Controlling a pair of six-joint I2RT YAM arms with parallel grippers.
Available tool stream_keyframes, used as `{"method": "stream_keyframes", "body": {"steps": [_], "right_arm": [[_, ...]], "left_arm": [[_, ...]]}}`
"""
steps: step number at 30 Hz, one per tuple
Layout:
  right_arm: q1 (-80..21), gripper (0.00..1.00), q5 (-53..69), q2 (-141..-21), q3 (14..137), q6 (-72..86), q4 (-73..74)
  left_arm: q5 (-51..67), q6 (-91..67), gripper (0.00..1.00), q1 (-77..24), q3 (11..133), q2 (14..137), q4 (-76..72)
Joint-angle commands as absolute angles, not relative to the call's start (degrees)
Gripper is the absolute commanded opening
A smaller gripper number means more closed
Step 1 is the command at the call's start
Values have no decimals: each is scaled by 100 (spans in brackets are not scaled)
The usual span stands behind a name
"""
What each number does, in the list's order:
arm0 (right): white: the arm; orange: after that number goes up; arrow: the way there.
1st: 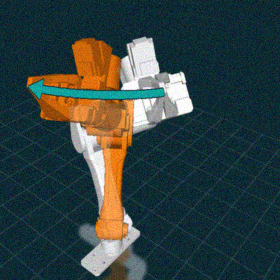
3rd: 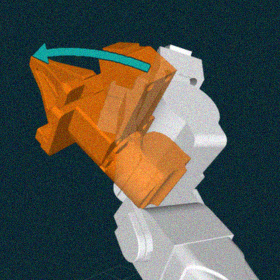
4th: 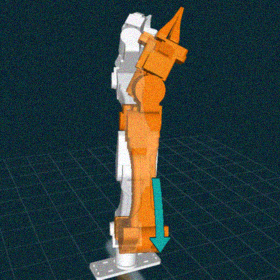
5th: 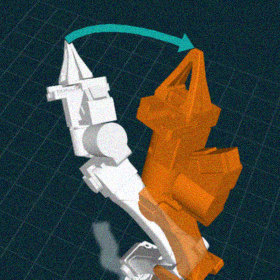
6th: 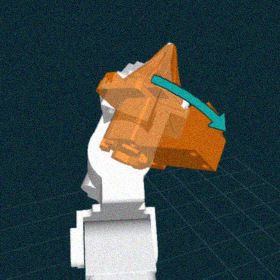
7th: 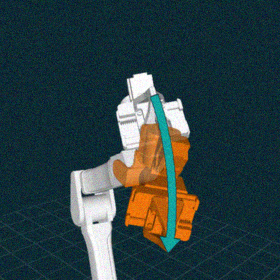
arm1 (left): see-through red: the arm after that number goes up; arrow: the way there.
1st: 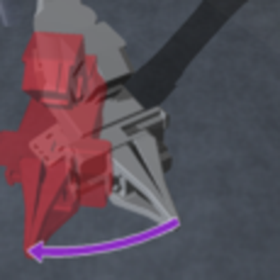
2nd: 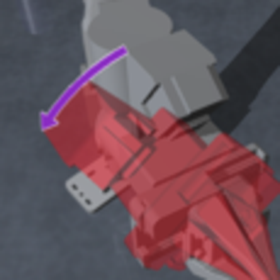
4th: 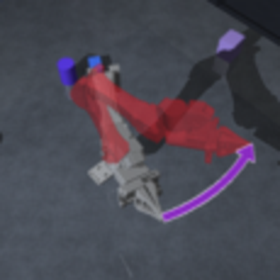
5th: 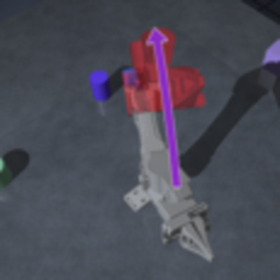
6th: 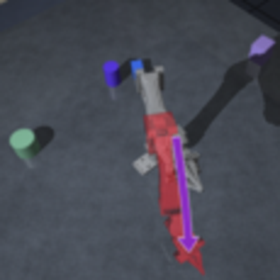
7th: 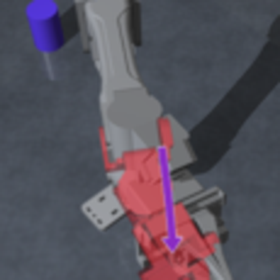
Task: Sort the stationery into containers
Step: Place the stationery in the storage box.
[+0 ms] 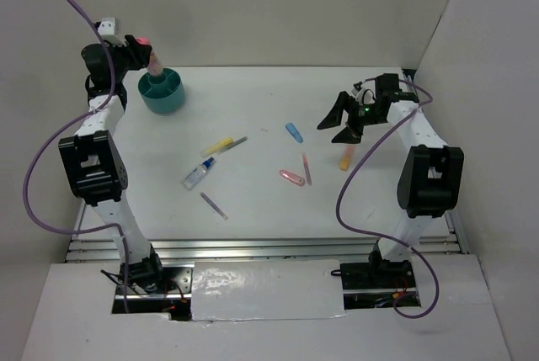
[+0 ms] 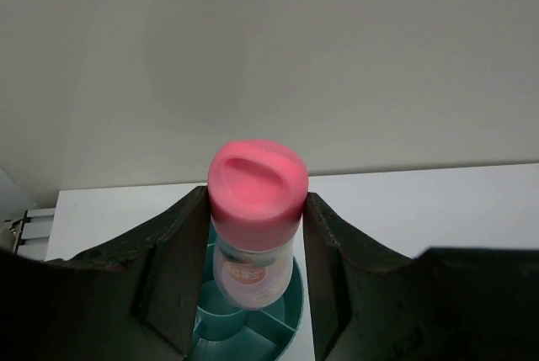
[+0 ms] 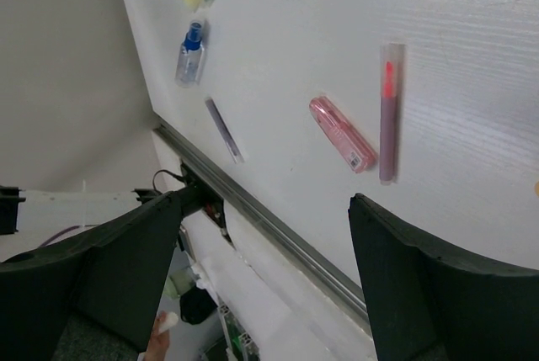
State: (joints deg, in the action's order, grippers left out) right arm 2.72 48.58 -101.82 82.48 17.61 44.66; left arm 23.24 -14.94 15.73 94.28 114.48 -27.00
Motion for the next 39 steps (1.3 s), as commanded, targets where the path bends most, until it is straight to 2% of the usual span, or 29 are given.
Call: {"method": "stream_keyframes", "body": {"steps": [1, 23, 26, 29, 37, 38, 39], "right_arm": [[202, 87, 4790, -10265, 8437, 1661, 4491], [141, 87, 4790, -10477, 8525, 1591, 4570], [106, 87, 4737, -10477, 8560, 1547, 4614], [70, 88, 4685, -10459, 8587, 1538, 4632], [35, 88, 4606, -10441, 8604, 1494, 4667], [35, 88, 4588, -10459, 8613, 1503, 4667], [35, 88, 4588, -10468, 8613, 1503, 4667]], "left_arm": [[2364, -1292, 0, 1556, 9562, 11549, -3340], [2048, -993, 1, 1512, 9659, 12032, -3331], [1960, -984, 10, 1477, 9563, 12024, -3375], [1854, -1168, 28, 1485, 9440, 12006, -3480], [1872, -1213, 37, 1459, 9299, 12023, -3533], [1837, -1187, 41, 1450, 9247, 12015, -3551], [1820, -1178, 51, 1450, 9229, 12015, -3559]]}}
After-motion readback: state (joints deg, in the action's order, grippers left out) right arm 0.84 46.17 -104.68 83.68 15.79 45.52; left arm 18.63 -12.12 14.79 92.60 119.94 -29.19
